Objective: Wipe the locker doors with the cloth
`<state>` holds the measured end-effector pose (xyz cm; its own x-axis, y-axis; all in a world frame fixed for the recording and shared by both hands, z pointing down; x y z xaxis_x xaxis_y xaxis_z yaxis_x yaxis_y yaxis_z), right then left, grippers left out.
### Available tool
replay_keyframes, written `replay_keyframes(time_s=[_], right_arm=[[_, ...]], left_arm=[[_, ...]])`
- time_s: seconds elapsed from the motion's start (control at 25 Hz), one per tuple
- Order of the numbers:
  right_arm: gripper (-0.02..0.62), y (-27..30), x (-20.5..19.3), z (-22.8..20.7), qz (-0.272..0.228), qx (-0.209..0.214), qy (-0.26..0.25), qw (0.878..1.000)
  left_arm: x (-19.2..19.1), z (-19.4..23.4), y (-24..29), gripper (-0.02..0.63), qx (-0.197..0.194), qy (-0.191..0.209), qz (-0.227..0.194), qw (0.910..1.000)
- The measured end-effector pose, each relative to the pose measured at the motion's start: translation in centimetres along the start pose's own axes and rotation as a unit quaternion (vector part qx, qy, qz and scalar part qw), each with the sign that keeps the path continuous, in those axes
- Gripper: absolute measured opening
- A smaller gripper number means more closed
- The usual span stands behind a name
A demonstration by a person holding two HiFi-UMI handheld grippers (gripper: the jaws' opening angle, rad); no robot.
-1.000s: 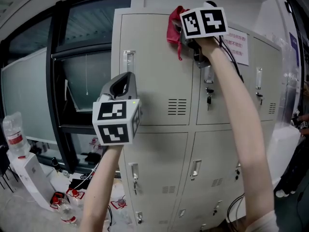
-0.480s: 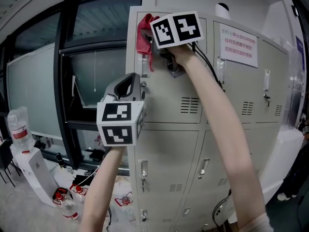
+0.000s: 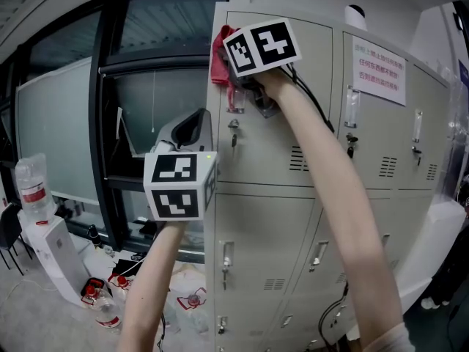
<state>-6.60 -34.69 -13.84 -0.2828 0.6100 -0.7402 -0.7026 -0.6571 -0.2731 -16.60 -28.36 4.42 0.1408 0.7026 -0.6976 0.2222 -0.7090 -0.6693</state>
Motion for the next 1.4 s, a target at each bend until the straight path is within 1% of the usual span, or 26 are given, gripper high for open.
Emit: replay_keyframes(time_s=[0.36,0.64,0.76,0.84,1.12,1.28,1.4], right_arm=[[0.026,-0.6,-0.7,-1.3,0.008,-0.009,-0.025,1.000],[0.026,-3.0,-2.1,-3.6,0.012,-0.015,-0.028,0.999],[0.026,-4.2,-2.7,-4.7,0.016,-0.021,-0.030,0.999],[0.026,-5.0,-3.0,-5.3,0.019,-0.025,-0.032,0.999],[0.026,-8.7,-4.5,-8.3,0.040,-0.063,-0.044,0.996],[0.026,-10.9,-5.6,-10.3,0.044,-0.081,-0.029,0.995],[0.026,-12.7,-6.2,-11.9,0.058,-0.105,-0.036,0.992]], left_arm=[[-1.1,-0.2,0.7,0.015,-0.008,-0.010,0.008,0.9999],[-1.7,-1.7,1.6,0.015,-0.018,-0.014,0.010,0.9997],[-2.0,-2.6,1.8,0.015,-0.023,-0.007,0.016,0.9996],[-2.2,-3.2,1.8,0.015,-0.023,-0.010,0.017,0.9995],[-1.8,-5.6,2.4,0.015,-0.034,-0.022,0.013,0.9991],[-1.5,-6.9,2.7,0.015,-0.041,-0.027,0.010,0.9987],[-1.0,-8.3,3.1,0.015,-0.053,-0.029,0.007,0.9982]])
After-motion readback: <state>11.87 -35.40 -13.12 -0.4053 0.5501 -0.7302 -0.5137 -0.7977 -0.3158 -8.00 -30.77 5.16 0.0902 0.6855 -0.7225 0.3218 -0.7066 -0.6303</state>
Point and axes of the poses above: the fingertips, and each gripper's own axes: y forward along the fingers, z to its left, x out of its top, the point moved 10 cm from there along -y, backward along the fingers, and after that the axes turned 3 degrees about -z, right-handed, at the moved point
